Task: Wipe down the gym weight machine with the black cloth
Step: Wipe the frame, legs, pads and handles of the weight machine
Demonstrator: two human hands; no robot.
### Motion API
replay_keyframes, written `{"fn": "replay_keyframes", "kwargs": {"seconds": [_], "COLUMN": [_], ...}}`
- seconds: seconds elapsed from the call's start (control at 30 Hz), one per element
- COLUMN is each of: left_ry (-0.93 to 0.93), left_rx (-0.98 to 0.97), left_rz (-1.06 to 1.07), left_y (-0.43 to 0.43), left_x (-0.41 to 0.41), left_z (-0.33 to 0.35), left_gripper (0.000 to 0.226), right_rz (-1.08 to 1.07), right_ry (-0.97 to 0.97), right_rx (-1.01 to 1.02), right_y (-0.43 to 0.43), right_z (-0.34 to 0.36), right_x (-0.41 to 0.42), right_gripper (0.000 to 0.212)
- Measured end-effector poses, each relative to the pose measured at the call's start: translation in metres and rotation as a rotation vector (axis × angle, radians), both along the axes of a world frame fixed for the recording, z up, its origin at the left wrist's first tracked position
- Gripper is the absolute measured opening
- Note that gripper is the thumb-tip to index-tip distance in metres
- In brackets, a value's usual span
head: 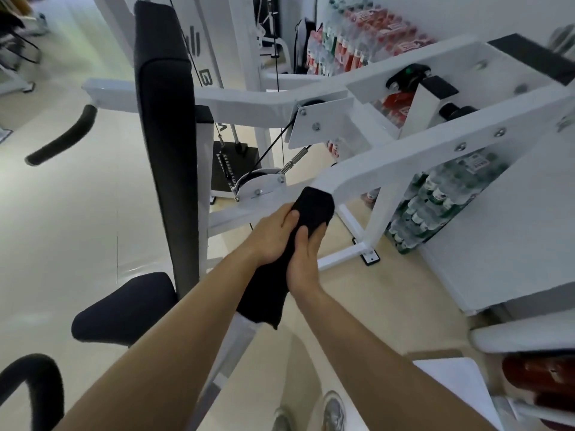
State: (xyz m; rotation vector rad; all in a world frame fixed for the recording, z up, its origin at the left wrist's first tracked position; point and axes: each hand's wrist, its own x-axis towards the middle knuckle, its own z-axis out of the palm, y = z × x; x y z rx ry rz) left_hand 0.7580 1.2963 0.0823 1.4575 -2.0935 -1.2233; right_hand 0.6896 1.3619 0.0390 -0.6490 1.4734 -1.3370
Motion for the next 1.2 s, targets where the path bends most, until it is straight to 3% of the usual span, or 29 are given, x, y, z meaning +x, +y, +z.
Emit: {"fn": "replay_keyframes", "kwargs": {"seconds": [0.2,0.33,0.47,0.7,0.9,1.07,1.2], "left_ry": [-0.048,-0.108,-0.162,-0.234,-0.459,-0.516,-0.505], "left_rx": [0.004,-0.055,-0.101,-0.119,-0.318,-0.525,-0.462], "left_rz": [-0.025,-0.007,-0.081,-0.209,0.03,0.101,0.181], "left_y": [-0.018,-0.049,-0.087,-0.123,-0.097,-0.063,-0.063], "left_x": [-0.014,-0.052,-0.092,-0.167,-0.197,-0.182,-0.177], "left_z": [-0.005,-0.001,0.002,0.027,0.024,0.014,0.018], "left_gripper": [0.038,0.036,0.031,0.026,0.046,0.05,0.041], "right_rz": [0.003,-0.05,-0.161,-0.401,-0.357,-0.141,0.123], "right_ry": [0.014,0.026,-0.015,0.029,0.509,1.173,1.521], "right_rx": [0.048,0.09,0.082,0.049,0.068,0.021,-0.098], "right_y": [-0.006,-0.05,-0.086,-0.119,-0.117,-0.093,-0.091], "right_z": [0.013,0.02,0.018,0.019,0.022,0.015,0.025], "right_x": [-0.006,-0.043,-0.069,-0.129,-0.193,-0.197,-0.229], "right_gripper": [0.104,0.094,0.077,0.075,0.082,0.065,0.061]}}
